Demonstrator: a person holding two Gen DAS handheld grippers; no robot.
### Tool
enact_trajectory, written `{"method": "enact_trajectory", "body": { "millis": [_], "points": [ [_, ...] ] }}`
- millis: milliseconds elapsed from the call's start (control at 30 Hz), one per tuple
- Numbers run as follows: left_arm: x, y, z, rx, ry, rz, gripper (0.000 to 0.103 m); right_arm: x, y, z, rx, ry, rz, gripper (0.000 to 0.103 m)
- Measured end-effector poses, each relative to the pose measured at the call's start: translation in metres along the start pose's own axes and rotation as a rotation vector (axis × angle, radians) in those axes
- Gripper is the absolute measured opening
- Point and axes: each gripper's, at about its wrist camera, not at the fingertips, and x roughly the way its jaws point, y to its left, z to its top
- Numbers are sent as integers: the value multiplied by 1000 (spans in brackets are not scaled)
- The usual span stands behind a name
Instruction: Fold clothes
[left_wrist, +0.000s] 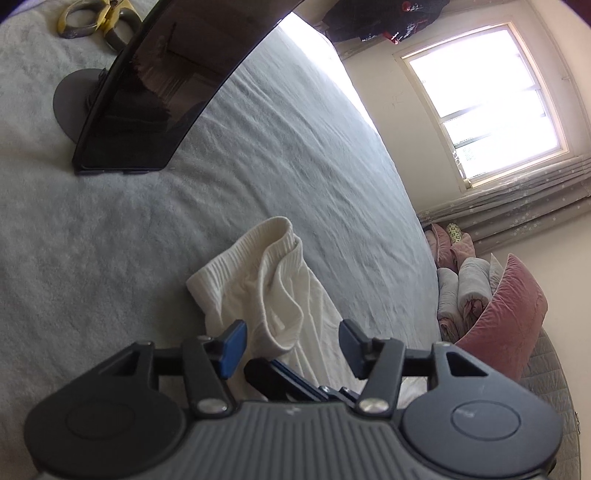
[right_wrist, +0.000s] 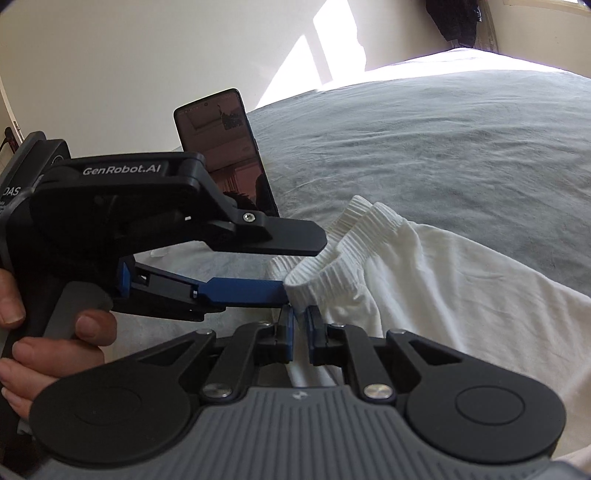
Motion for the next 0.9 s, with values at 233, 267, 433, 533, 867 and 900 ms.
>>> {"method": "enact_trajectory", "body": {
  "millis": [233,267,433,533,867,900],
  "points": [
    [1,-13,-8,57,-17,78,49,-46,-5,-12,73,-27,-66,30],
    [-1,-12,-8,65,-14,73,49,-59,-10,-15,92,-44,-94,43],
    [-5,-12,-11,101,-8,72,52,-122,-54,-24,244,-101,-265,44],
    [-3,-18,-14,116,-12,89,52,-156,-87,-27,360,-142,-373,44],
    [3,-35,-27,192,-37,147,52,-184,-177,-19,667,-174,-519,44],
    [4,-36,-27,193,-39,155,52,-178,-182,-17,683,-152,-554,44]
  ]
}}
